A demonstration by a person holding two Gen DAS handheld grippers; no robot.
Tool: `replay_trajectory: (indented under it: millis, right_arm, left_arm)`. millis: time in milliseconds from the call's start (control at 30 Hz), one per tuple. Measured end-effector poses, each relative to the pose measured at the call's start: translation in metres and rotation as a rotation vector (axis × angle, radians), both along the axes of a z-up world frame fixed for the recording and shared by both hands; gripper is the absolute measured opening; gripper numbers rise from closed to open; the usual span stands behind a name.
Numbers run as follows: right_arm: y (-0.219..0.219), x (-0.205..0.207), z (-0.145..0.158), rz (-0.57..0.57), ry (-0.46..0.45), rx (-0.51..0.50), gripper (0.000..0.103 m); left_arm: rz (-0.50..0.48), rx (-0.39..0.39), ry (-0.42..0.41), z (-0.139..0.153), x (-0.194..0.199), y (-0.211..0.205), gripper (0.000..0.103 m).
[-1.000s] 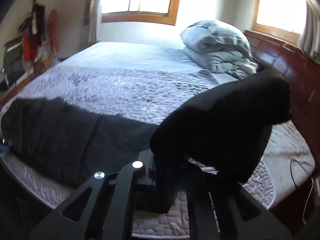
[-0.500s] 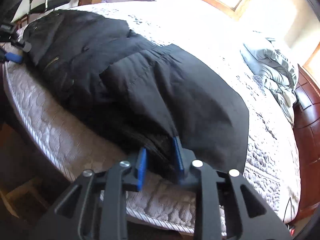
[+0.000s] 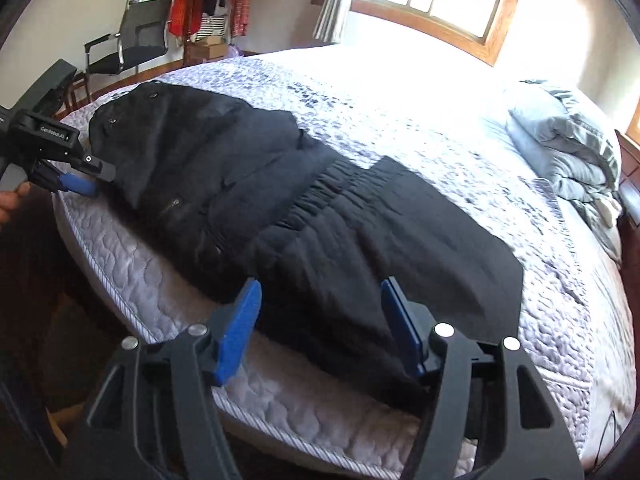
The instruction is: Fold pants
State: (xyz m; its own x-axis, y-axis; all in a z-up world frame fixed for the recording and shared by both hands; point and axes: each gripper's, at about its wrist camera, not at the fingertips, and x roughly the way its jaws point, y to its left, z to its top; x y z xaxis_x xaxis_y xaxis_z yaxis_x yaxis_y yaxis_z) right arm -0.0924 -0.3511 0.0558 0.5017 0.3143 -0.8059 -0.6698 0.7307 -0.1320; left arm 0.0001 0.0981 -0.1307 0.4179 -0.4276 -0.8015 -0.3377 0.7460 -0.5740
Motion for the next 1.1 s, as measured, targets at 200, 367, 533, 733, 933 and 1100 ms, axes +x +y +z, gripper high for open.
replay_trajectory:
  millis: [200, 367, 533, 733, 933, 1100]
  right_arm:
    - [-0.003, 0.014, -0.012, -0.057, 0.107, 0.072, 0.012]
    - [-0.012, 0.008, 0.015, -0.049, 0.079, 0.181, 0.008]
    - [0.002, 0.007, 0.014, 0.011, 0.094, 0.16, 0.008]
    - [0.018, 0.01, -0.021, 0.02, 0.163, 0.087, 0.01]
    - [0.013, 0.007, -0.018, 0.011, 0.196, 0.137, 0.029]
    - [0.003, 0.003, -0.001, -0.004, 0.18, 0.169, 0.029]
  left_arm:
    - [0.013, -0.003, -0.007, 0.002, -0.004, 0.006, 0.065]
    - [0.024, -0.007, -0.003, -0.001, -0.005, 0.012, 0.067]
    - [0.025, -0.019, 0.004, -0.004, -0.006, 0.012, 0.067]
    - [0.031, -0.017, -0.003, 0.0, -0.007, 0.019, 0.067]
    - [0.111, -0.016, -0.004, 0.006, -0.014, 0.048, 0.069]
    - [0.244, -0.052, 0.019, 0.001, -0.024, 0.089, 0.069]
